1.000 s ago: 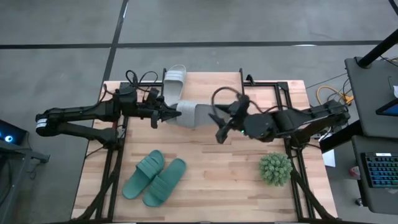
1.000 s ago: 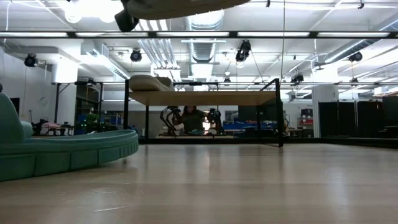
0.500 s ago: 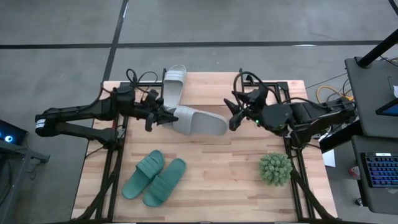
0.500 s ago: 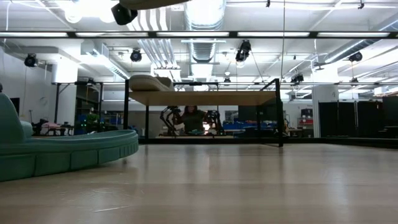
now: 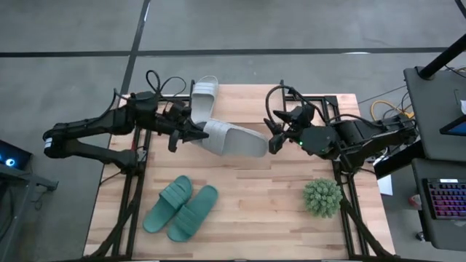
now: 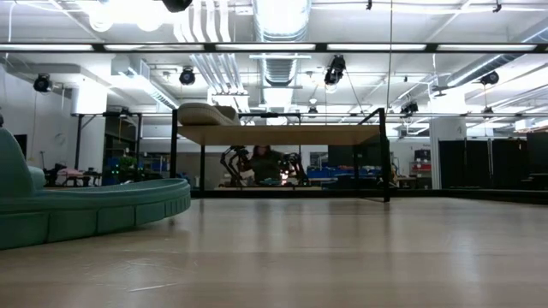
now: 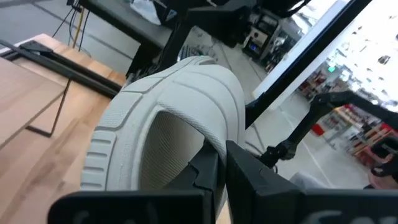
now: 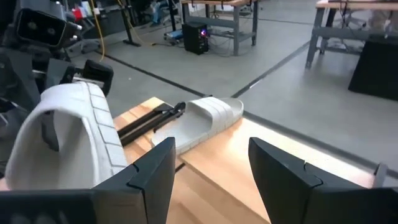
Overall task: Pick and place slides into the shelf
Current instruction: Put the gray slide on the shelf
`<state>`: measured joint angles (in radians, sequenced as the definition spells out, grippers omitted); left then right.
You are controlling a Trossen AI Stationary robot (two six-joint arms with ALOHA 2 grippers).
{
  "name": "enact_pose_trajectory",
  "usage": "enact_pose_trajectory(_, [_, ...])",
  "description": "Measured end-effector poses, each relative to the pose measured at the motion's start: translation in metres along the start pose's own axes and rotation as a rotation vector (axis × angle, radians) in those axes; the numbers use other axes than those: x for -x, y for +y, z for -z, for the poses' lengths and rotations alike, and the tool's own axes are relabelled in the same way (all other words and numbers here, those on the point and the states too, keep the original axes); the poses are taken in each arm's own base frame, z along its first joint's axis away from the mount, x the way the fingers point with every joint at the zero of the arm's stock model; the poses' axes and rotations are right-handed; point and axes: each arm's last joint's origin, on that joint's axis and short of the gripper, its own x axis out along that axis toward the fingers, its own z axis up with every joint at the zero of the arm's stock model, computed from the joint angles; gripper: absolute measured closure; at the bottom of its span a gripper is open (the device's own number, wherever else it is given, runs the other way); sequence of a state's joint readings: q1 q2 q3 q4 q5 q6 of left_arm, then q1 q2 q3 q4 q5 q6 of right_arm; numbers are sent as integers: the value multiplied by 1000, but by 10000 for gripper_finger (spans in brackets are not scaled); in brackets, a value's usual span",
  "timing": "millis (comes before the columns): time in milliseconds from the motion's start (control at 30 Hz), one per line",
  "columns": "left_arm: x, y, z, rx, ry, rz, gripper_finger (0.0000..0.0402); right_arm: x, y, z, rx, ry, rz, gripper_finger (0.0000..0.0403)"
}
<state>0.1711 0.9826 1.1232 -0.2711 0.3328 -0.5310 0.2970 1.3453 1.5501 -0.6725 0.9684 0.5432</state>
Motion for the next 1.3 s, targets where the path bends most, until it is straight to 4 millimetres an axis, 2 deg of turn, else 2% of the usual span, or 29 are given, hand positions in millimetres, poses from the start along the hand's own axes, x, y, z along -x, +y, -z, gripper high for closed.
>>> enact_pose_trajectory(233, [-2, -5, -10, -53, 41, -22, 401, 1, 0, 0, -31, 17, -35, 209])
enact_pose_trajectory(700, [-7, -1, -7, -55, 71, -40, 401, 7, 2, -1, -64, 165, -295, 209])
enact_pose_trajectory(1300, [-3, -6, -13, -92, 22, -30, 401, 7, 4, 1, -100, 206, -339, 209])
